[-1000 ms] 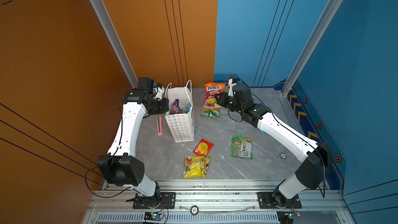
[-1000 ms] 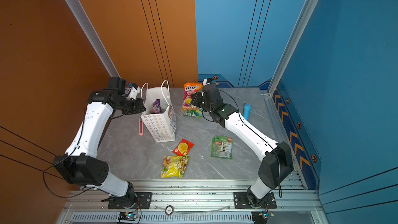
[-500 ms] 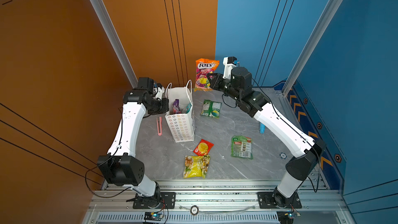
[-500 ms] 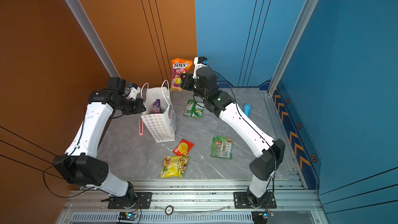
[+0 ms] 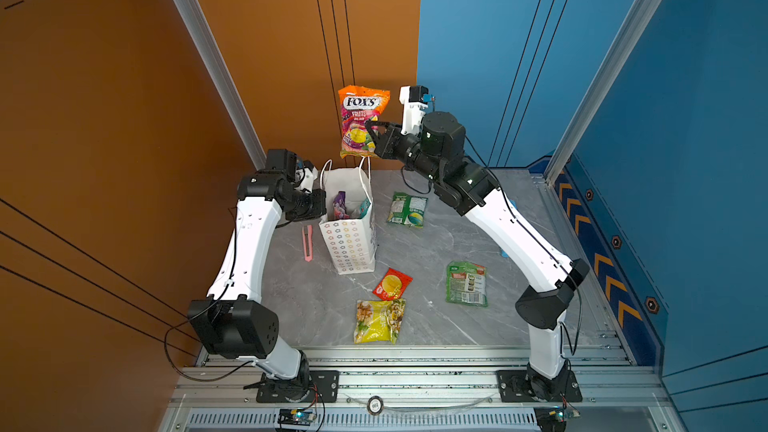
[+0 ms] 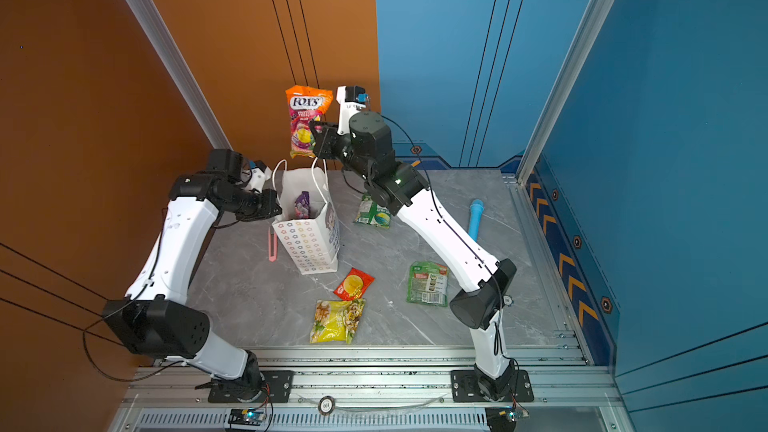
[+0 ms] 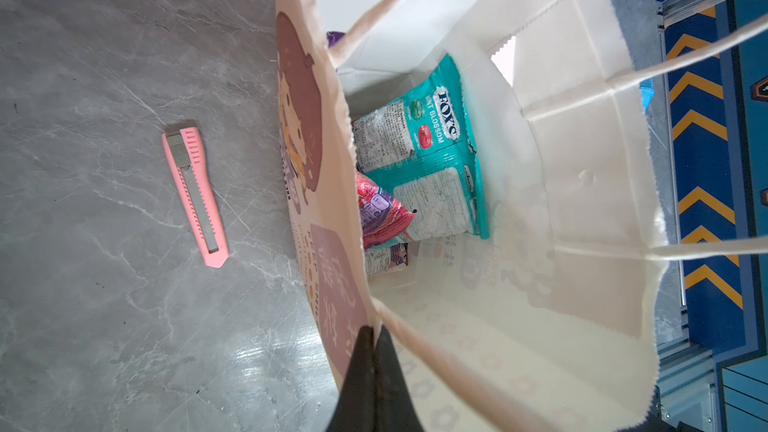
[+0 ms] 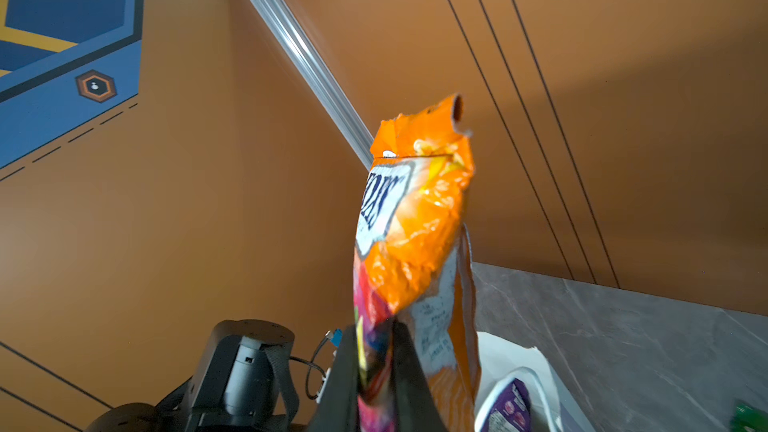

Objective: Place the snacks into the paper bag
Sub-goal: 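Lift the orange packet and carry it over the bag with the right gripper, then lower the orange packet into the bag and open the right gripper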

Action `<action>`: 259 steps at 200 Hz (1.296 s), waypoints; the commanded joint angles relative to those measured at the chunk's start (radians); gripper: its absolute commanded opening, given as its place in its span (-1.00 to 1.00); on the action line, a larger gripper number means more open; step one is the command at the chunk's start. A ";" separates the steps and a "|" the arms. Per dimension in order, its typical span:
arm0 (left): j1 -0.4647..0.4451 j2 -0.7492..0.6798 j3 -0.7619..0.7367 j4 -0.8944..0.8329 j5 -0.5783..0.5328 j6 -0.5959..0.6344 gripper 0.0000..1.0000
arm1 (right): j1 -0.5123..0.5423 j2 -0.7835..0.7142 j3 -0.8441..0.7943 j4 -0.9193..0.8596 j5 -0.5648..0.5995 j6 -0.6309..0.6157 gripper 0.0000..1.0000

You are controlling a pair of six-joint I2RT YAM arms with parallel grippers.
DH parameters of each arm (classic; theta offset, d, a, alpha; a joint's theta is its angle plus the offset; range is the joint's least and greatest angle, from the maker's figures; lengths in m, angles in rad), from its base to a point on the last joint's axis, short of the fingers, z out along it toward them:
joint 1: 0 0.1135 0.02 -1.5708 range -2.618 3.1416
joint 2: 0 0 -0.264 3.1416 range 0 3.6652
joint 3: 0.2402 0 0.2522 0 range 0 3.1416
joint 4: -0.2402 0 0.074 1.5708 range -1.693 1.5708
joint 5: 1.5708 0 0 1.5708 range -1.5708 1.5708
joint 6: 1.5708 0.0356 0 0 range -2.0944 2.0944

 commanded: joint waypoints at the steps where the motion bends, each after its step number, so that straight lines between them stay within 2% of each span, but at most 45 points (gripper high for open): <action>1: 0.006 -0.008 0.018 0.004 0.032 0.009 -1.00 | 0.013 0.031 0.051 -0.033 -0.031 -0.025 -1.00; 96: 0.006 -0.011 0.018 0.005 0.037 0.011 -1.00 | 0.052 0.073 0.032 -0.149 -0.008 -0.048 -1.00; 203: 0.009 -0.015 0.013 0.004 0.037 0.011 -1.00 | 0.052 -0.019 -0.192 -0.140 0.071 -0.071 -1.00; 259: 0.009 -0.016 0.013 0.005 0.037 0.012 -1.00 | 0.059 -0.027 -0.242 -0.117 0.050 -0.040 -1.00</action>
